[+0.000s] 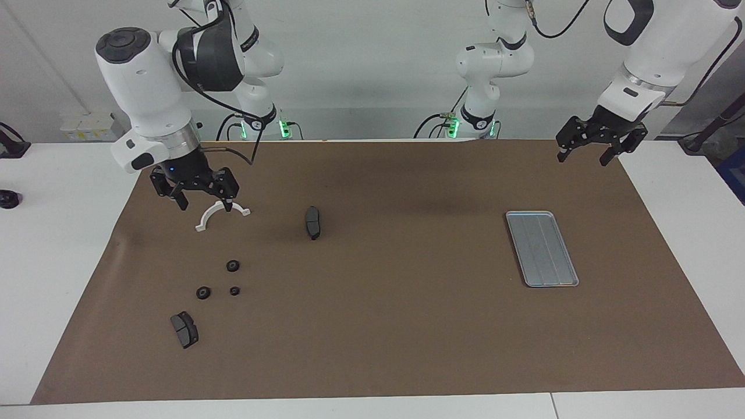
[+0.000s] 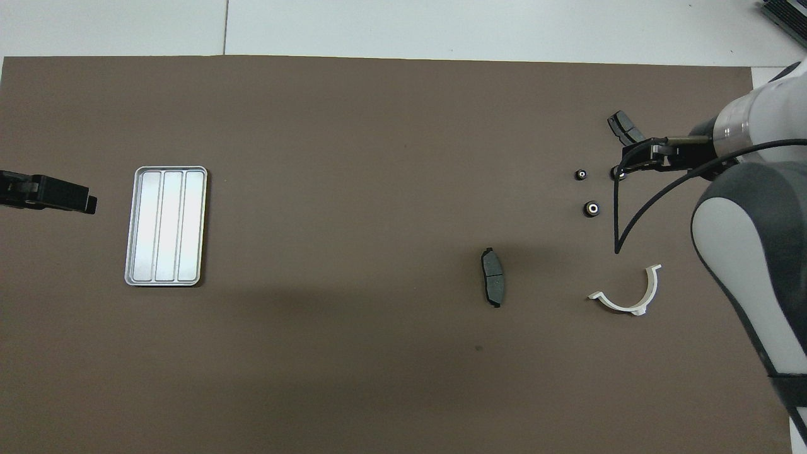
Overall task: Pick bearing gear from pile to tray
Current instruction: 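Reach the right gripper to the pile and grasp a black gear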
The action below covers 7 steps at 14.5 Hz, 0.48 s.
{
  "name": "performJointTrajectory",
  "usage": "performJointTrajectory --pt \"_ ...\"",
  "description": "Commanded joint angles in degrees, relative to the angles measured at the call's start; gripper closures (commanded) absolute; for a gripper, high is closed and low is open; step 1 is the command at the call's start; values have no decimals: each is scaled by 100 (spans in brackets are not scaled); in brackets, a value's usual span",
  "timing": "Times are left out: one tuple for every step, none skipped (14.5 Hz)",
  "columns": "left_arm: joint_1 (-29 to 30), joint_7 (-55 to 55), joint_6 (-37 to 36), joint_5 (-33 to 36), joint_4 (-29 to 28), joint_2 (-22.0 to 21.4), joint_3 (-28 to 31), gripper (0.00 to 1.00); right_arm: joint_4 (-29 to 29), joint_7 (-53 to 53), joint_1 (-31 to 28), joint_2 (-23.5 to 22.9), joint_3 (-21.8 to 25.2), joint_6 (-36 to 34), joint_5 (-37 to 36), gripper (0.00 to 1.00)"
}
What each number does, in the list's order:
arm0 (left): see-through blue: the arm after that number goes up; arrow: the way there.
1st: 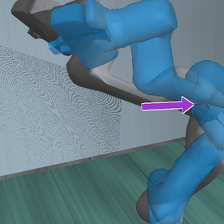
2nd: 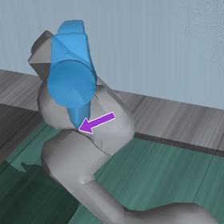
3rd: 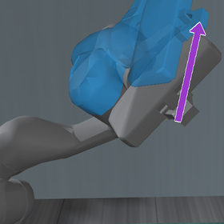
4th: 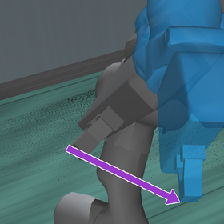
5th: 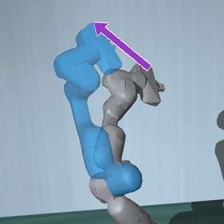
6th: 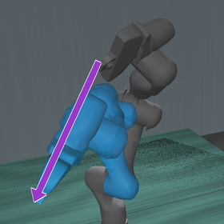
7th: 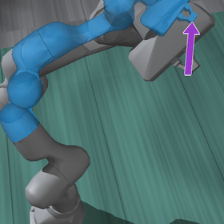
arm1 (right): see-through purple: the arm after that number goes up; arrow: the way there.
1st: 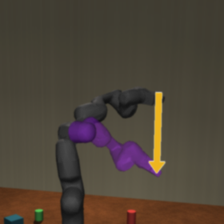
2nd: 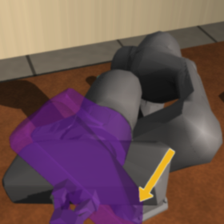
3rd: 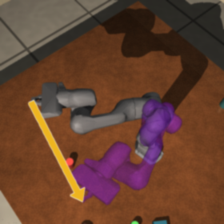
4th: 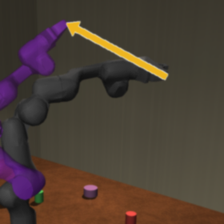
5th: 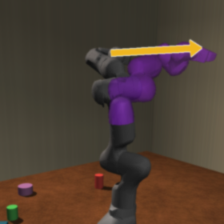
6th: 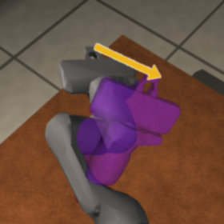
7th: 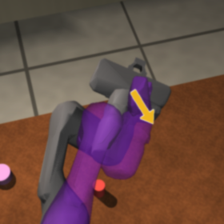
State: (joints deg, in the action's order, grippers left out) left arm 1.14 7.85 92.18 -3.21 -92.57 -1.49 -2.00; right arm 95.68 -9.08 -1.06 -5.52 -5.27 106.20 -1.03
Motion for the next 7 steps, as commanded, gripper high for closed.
performJointTrajectory --pt "70 -38 -16 -40 -191 -185 -38 0 153 107 -61 -97 -18 173 112 0" --pt "70 -38 -25 -40 -191 -185 -38 0 92 213 -79 -246 -9 173 85 0" --pt "70 -38 -16 -40 -191 -185 -38 0 13 283 -96 -404 -9 182 24 0" --pt "70 -38 -16 -40 -191 -185 -38 0 -92 293 -88 -588 -9 243 6 0" --pt "70 -38 -16 -40 -191 -185 -38 0 -137 301 -122 -747 -9 348 -55 0" --pt "70 -38 -16 -40 -191 -185 -38 0 -189 319 -140 -914 -9 418 -142 0" --pt "70 -38 -16 -40 -191 -185 -38 0 -294 380 -149 -1089 8 454 -239 0"
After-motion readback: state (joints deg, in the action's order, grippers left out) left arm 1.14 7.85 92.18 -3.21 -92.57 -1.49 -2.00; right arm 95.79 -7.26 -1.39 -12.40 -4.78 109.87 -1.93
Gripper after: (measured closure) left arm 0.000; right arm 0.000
